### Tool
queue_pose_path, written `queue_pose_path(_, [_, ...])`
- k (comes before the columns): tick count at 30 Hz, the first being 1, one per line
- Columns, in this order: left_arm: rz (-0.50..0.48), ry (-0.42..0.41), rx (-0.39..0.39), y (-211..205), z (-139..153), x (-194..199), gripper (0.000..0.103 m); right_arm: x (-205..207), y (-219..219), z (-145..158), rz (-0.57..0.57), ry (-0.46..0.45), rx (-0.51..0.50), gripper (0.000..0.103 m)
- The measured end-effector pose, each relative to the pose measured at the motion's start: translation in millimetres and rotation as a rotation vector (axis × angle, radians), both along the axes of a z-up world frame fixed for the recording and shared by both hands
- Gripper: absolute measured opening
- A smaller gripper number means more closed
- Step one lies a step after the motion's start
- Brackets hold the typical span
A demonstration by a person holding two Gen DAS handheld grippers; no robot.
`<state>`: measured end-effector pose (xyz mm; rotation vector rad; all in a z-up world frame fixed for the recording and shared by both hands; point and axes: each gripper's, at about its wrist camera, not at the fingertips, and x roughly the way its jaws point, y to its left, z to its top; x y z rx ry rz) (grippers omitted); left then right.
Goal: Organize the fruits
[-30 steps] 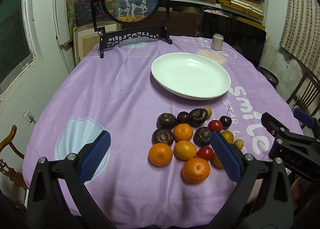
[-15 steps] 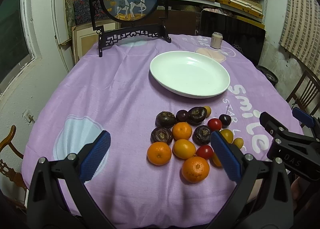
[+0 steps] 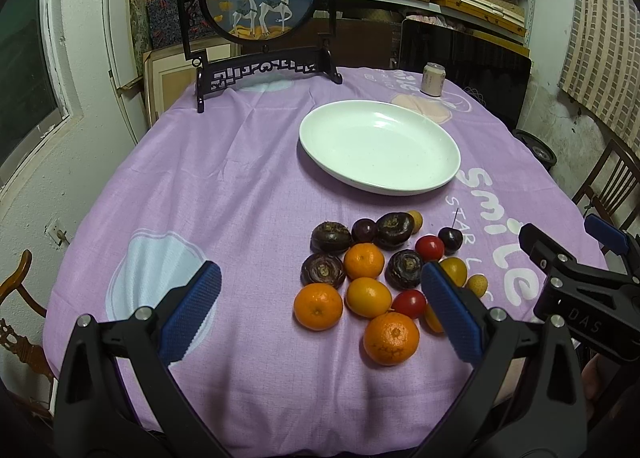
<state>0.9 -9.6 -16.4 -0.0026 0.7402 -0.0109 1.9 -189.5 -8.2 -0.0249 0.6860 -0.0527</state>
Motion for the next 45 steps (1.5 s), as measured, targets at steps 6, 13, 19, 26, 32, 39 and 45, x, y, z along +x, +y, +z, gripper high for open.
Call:
queue_pose_path(6, [0.001, 0.001, 0.0, 0.7, 1.2, 0.8, 0.101, 0.4, -0.5, 0.1, 0.0, 0.001, -0.001, 0.102])
queue_pose_path(13, [0.001, 0.003, 0.0, 0.6, 1.1, 1.0, 0.101, 1.0, -1.3, 1.6, 0.0, 0.002, -0.001, 0.102])
queue_pose_path(19, [-0.001, 0.018, -0.007, 3.3, -4.4, 1.5, 0.101, 2.1, -1.6, 2.3, -0.001, 0.004, -0.01, 0.102])
queue_pose_path(26, [0.169, 0.075, -0.015, 64.4, -22.3, 6.9, 0.101, -4.1, -11.1, -39.1, 0.129, 0.048, -0.024, 0.102])
queue_pose_path(32, [0.224, 0.19, -0.049, 91.8, -56.6, -4.7, 0.101, -20.7, 6.0, -69.9, 0.358, 0.148, 0.105, 0.071])
queue_pose_path(39, [0.18, 0.197, -0.031, 80.3, -54.1, -6.7, 0.101, 6.8, 36.6, -94.7, 0.429, 0.24, 0.098, 0.047])
queue_pose_path(45, [0.09, 0.261, -0.02, 59.2, -69.6, 6.4, 0.101, 3.6, 30.9, -93.9, 0.42, 0.233, 0.129, 0.037])
